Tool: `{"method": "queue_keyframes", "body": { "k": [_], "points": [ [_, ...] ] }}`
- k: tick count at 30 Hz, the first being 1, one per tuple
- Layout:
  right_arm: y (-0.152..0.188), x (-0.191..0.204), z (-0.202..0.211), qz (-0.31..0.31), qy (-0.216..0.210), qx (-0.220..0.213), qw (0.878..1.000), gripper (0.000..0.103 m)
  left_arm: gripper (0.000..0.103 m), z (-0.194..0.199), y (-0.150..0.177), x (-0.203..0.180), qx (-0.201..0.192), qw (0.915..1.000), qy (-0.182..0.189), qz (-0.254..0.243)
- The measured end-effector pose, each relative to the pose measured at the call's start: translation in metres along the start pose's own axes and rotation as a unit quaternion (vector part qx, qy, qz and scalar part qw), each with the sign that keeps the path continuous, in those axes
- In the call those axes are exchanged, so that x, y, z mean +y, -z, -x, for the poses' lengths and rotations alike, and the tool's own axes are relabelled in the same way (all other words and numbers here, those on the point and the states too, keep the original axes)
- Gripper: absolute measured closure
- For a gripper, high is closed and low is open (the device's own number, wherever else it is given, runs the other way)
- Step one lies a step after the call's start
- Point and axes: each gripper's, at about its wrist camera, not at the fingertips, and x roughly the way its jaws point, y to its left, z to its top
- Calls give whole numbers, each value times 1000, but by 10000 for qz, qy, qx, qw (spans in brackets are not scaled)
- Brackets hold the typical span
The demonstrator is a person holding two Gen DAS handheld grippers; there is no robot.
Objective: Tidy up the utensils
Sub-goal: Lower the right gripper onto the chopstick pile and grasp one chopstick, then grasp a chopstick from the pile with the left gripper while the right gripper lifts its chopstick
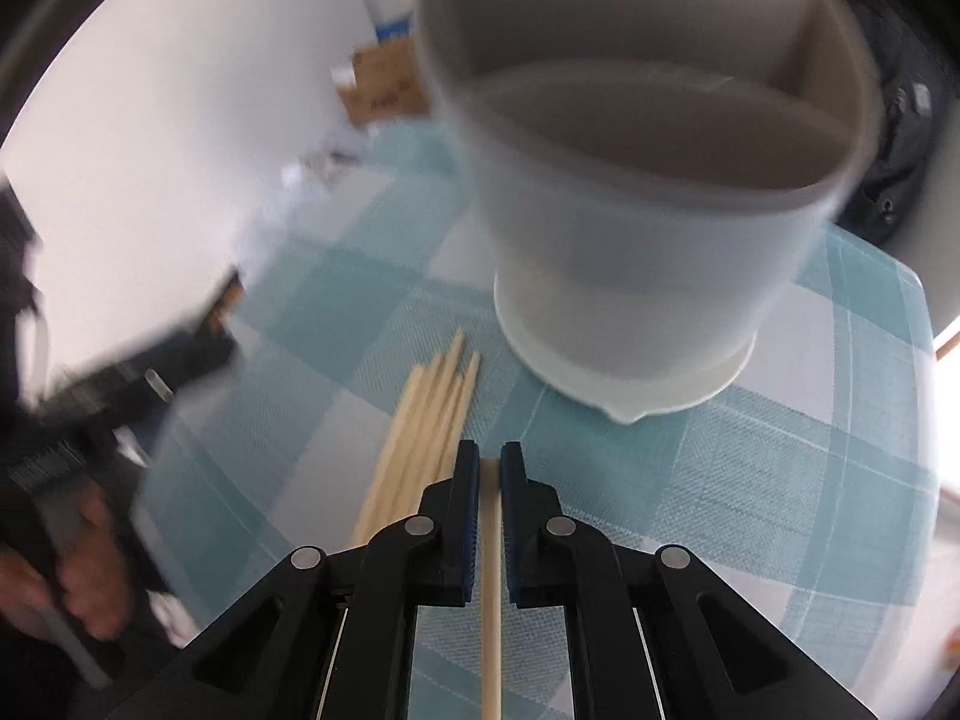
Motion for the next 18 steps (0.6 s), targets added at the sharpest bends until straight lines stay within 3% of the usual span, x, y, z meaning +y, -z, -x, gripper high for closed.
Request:
{"method": "queue_keyframes", "body": {
  "k": [4,7,11,18],
  "points": [
    [8,-27,37,-648,-638,-612,9940,97,19,-6,5,-17,345,9989,105,-301],
    [19,-58,65,-1302,-1341,-1127,9759,97,19,-8,7,-33,434,9976,66,-540],
    [30,-82,73,-1735,-1605,-1408,9614,97,19,-12,9,-44,579,9960,13,-680],
    [48,-123,74,-2340,-1885,-1517,9416,97,19,-23,11,-44,899,9914,-488,-823]
  ]
}}
